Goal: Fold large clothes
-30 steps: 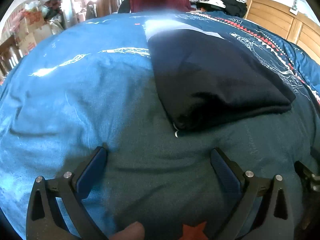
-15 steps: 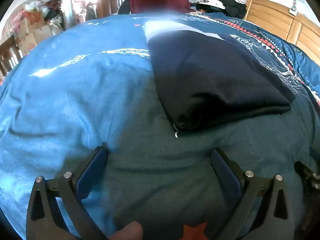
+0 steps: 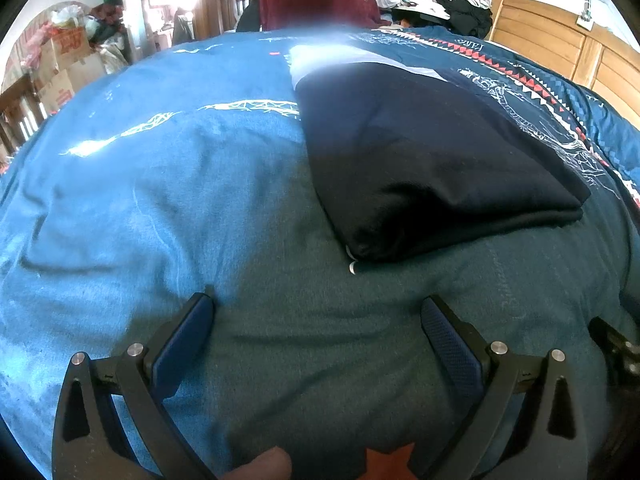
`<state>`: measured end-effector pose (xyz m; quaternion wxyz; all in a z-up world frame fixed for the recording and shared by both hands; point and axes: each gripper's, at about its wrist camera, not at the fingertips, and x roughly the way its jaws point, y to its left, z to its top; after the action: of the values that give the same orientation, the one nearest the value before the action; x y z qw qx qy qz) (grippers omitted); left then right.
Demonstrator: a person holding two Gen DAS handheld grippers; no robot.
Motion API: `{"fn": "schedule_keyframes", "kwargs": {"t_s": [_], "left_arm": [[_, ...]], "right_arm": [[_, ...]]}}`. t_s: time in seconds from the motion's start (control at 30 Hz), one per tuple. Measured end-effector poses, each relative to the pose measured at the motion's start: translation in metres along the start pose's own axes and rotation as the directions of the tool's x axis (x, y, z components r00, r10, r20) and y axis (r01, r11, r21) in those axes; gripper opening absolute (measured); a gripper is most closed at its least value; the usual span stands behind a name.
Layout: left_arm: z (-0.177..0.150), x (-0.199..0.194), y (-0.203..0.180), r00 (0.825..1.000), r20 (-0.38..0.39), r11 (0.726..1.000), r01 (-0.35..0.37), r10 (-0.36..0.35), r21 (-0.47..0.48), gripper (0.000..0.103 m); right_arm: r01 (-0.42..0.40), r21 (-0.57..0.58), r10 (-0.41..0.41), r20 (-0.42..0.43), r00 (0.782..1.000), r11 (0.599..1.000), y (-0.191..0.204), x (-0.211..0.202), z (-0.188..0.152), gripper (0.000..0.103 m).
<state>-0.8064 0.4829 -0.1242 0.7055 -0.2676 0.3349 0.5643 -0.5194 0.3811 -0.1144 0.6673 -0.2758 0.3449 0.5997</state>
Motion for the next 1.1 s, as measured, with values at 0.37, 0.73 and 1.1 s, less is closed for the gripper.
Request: {"fn": "schedule_keyframes", "kwargs": {"t_s": [0.37, 0.73, 1.1], "left_arm": [[-0.002, -0.002, -0.002, 1.0, 0.006, 1.0, 0.004, -0.004, -0.004, 0.103], [-0.003, -0.003, -0.003, 1.0, 0.007, 1.0, 0.003, -0.003, 0.0, 0.103], [-0.003, -0.003, -0.002, 1.0, 0.007, 1.0, 0.001, -0.001, 0.002, 0.103]], "right_arm": [[0.001, 0.011, -0.001, 0.001, 1.0, 1.0, -0.001, 0.001, 0.001, 0.103], [-0.064, -0.033, 0.064, -0.011, 0.998, 0.997, -0.006, 0.0, 0.001, 0.103], [-0.049, -0.075, 0.05, 0.01, 0.999, 0.996, 0.0, 0.001, 0.001, 0.103]]}}
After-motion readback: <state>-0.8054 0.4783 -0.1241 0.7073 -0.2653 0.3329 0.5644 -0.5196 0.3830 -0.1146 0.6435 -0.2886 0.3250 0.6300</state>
